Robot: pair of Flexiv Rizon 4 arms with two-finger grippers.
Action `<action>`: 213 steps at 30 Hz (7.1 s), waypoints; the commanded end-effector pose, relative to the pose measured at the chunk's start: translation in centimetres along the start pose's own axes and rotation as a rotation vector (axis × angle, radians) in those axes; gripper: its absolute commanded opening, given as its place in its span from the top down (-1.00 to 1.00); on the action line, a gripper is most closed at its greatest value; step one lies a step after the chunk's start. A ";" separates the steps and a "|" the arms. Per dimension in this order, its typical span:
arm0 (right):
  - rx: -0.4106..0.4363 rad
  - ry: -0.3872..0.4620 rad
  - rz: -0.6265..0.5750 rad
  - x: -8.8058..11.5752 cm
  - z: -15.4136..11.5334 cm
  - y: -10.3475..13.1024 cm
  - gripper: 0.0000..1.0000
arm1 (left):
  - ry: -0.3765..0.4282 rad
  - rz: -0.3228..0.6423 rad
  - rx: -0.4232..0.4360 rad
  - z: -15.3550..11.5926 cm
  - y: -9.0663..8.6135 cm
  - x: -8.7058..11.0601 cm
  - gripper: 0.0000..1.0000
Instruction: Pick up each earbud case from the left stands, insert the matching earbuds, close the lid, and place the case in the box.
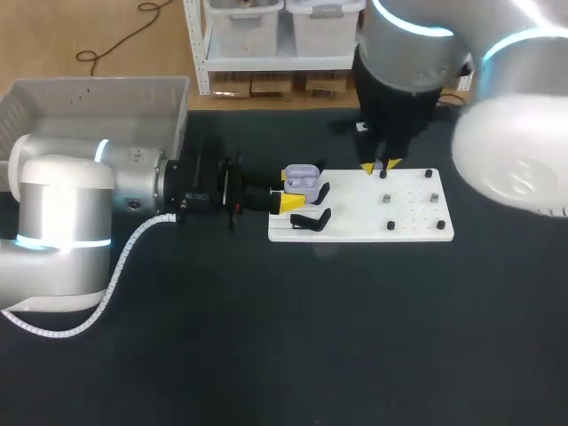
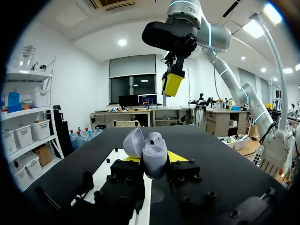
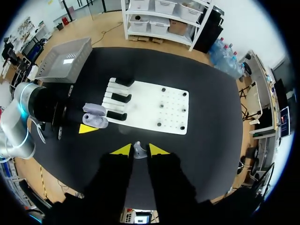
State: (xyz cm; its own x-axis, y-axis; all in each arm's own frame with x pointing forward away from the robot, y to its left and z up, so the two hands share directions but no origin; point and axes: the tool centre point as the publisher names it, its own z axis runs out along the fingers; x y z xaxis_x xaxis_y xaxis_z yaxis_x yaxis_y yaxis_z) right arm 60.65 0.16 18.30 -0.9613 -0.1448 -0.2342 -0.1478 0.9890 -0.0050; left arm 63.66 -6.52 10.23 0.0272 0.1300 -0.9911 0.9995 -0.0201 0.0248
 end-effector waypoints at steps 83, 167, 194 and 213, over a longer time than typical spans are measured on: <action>-0.131 -0.079 -0.414 -1.6 2.1 9.6 1.00 | 0.000 0.002 -0.005 0.0 -0.1 0.0 1.00; -0.154 -0.073 -0.402 -2.8 4.9 9.2 1.00 | 0.000 0.002 -0.005 0.0 -0.1 0.0 1.00; -0.138 -0.099 -0.463 -2.3 2.0 9.6 -1.00 | 0.000 0.002 -0.005 0.0 -0.1 0.0 1.00; -0.004 -0.007 -0.035 -9.0 4.2 5.5 -1.00 | 0.000 0.002 -0.005 0.0 -0.1 0.0 1.00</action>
State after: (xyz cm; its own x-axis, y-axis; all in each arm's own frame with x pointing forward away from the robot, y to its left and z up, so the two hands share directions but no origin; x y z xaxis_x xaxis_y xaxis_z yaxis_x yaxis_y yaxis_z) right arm 67.70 6.00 16.63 -0.9418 -0.1879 -0.2789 -0.1969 0.9804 0.0043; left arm 63.66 -6.53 10.22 0.0275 0.1302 -0.9911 0.9995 -0.0196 0.0251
